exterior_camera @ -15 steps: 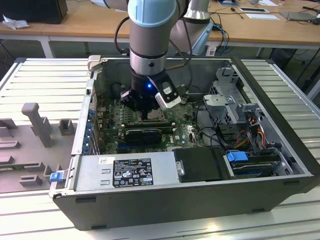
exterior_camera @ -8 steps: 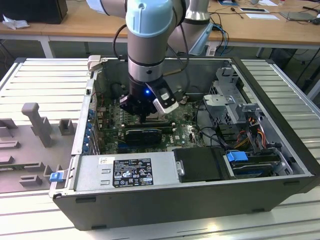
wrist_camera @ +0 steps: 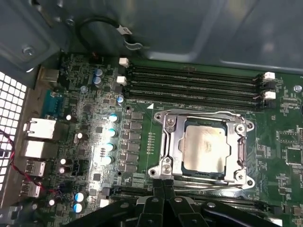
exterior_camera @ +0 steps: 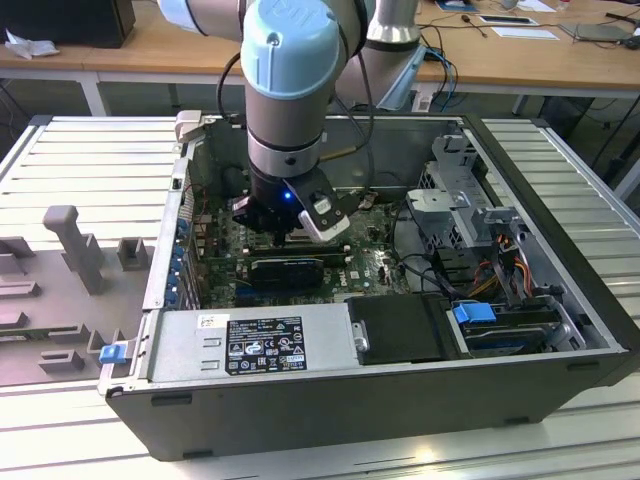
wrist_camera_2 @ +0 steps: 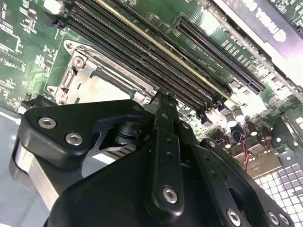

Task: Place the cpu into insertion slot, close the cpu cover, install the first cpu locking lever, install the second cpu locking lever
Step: 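Install the second cpu locking lever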

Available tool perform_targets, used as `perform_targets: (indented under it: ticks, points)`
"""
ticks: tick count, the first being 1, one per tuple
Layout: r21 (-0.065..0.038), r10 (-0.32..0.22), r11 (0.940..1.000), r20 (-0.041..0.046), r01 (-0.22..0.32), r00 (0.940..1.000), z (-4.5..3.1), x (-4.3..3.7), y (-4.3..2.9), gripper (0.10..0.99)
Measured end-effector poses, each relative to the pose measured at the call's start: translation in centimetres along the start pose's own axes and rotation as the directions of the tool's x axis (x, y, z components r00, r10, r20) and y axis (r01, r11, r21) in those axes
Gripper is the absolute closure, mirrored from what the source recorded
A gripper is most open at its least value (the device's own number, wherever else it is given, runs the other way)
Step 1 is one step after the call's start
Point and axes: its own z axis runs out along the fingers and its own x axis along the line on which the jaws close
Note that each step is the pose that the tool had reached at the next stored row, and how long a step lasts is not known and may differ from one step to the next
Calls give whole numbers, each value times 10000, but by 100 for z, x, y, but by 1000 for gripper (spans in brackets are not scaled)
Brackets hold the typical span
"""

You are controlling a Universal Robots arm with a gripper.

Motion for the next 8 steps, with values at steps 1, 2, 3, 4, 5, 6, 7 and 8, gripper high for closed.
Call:
perform_targets:
  ticks: [1,2,3,4,5,6,7,8]
  points:
    - [-112,-4,9999,10,4,10000,7,5,-14,980]
    - [-225,-8,9997,20,8,10000,19,10,-29,980]
    - [-289,-10,9996,26,11,10000,31,13,-42,980]
    - [-326,-13,9995,30,14,10000,40,15,-50,980]
    - [-359,-15,9994,33,16,10000,50,19,-61,980]
    - [-422,-16,9991,38,17,10000,65,25,-78,980]
    - [-496,-18,9988,46,20,10000,82,26,-85,980]
    - [-624,-28,9980,56,31,10000,92,28,-87,980]
